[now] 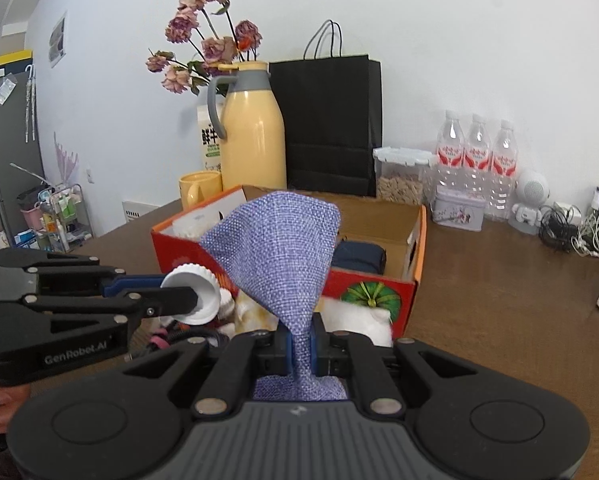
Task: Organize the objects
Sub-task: 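Lift the purple pouch with the right gripper while the left grasps a white cap, then lay the purple pouch in the box with the right gripper while the left drops the cap in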
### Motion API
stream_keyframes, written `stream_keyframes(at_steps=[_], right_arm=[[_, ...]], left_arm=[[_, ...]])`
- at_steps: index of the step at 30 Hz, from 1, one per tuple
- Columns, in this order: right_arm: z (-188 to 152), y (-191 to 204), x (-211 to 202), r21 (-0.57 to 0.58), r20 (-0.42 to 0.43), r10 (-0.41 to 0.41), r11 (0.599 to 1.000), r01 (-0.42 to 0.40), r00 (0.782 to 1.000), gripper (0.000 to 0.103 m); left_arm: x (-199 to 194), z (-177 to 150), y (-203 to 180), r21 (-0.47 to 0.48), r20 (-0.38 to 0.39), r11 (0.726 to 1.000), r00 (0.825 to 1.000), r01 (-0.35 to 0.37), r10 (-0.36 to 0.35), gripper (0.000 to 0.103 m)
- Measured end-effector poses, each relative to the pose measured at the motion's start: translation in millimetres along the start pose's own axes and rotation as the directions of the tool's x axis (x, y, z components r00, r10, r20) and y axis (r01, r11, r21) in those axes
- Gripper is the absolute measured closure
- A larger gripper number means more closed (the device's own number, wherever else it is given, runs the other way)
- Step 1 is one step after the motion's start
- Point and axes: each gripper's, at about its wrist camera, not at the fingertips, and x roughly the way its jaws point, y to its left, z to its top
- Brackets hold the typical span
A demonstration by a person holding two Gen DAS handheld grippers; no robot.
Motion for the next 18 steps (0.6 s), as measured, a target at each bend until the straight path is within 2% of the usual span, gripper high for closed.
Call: stream_keyframes(at_steps=[11,18], right_arm=[[55.4,-2.0,23.7,0.043,0.066,0.025,0.999,-0.028,0.998,0.096],[90.2,-17.5,77.7,0.108,0.067,0.040,0.993,-0.048,0.997,0.096]], left_arm=[[18.2,40.8,35.3,-0.066,0.057,0.996,0.997,-0.054,0.058,0.091],[59.5,66.4,57.2,-0.124,0.057,0.988,0.993,-0.095,0.102,0.091]])
